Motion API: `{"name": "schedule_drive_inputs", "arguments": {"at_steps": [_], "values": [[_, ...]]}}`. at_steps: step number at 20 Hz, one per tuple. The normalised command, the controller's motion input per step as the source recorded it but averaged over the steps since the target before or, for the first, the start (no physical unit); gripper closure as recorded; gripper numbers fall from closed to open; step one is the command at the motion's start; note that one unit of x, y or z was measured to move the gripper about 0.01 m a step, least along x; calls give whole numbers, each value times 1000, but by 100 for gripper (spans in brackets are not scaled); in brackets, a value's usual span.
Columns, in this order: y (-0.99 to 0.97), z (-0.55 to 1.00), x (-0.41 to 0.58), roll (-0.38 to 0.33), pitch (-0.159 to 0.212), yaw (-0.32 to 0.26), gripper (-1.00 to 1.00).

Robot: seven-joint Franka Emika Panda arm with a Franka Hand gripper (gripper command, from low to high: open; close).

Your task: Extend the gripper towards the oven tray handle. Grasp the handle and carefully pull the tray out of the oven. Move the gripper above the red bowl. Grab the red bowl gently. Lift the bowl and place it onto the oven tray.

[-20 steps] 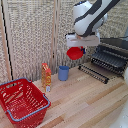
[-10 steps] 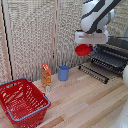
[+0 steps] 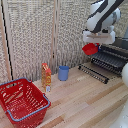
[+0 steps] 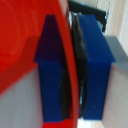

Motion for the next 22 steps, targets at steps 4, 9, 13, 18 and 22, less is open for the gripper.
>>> {"name": "schedule_drive_inputs", "arguments": {"at_steps": [4,9,13,18,22], "values": [[-582,119,61,0,0,-211,100],[-542,117,5,0,0,-230,100],[-616,87,0,3,0,-200,100],[-585,9,22,5,13,-145,100],[-215,-165,26,0,29,-38,100]]}}
